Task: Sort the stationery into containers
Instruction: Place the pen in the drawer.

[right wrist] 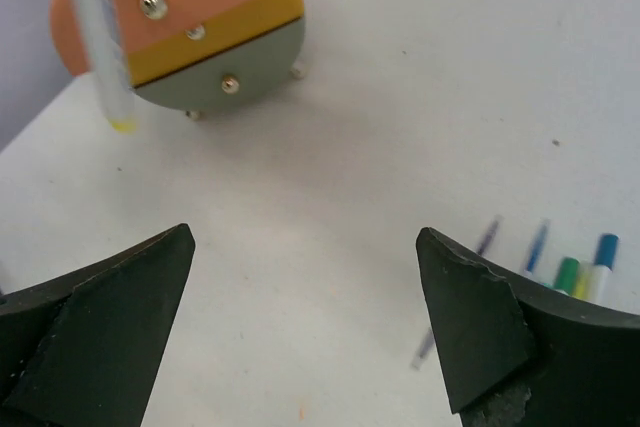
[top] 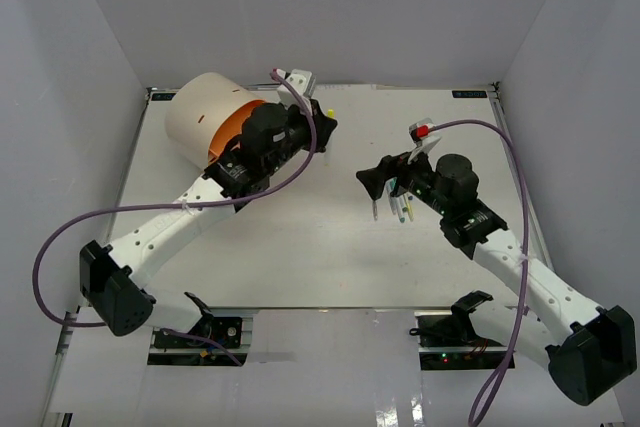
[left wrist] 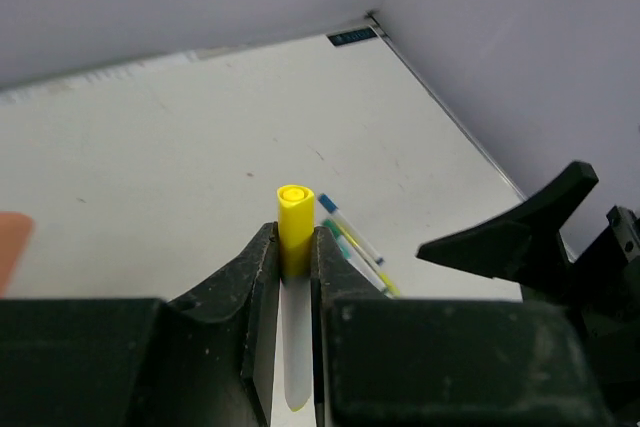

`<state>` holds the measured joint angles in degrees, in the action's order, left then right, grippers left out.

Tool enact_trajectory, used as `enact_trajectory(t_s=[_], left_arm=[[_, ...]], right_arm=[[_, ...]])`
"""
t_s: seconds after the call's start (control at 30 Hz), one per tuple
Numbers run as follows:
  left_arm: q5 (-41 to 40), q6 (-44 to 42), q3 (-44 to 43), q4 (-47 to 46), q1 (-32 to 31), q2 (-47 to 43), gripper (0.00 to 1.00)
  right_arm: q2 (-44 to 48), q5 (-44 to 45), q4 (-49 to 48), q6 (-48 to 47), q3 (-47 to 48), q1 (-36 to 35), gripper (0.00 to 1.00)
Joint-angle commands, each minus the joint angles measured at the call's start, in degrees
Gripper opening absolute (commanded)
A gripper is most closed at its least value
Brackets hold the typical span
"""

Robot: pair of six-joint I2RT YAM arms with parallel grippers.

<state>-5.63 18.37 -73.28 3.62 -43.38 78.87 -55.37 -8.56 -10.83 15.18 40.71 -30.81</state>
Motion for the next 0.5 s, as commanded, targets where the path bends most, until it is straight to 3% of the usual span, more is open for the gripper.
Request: enact_trajectory(t_s=[0.0, 0.13, 0.2, 0.47], left_arm=[[-8.51, -12.46, -7.83, 11.22, 0.75, -5.65, 0.15], [-14.66, -21.08, -14.25, 20.96, 3.02, -5.31, 0.21], [-15.20, -24.15, -17.68, 25.19, 6.00, -3.82, 0.24], [-9.32, -30.23, -23.75, 30.92, 14.63, 2.33, 0.27]], right_arm=[[2.63, 5.20, 7.05, -6.03, 1.40, 0.13, 0.98], [5.36, 7.59, 9.94, -6.83, -0.72, 0.49, 0.98], [5.63, 7.07, 13.81, -7.62, -0.28, 0.66, 0.90], [6.59, 8.38, 21.45, -6.22, -0.19, 0.57, 0.90]])
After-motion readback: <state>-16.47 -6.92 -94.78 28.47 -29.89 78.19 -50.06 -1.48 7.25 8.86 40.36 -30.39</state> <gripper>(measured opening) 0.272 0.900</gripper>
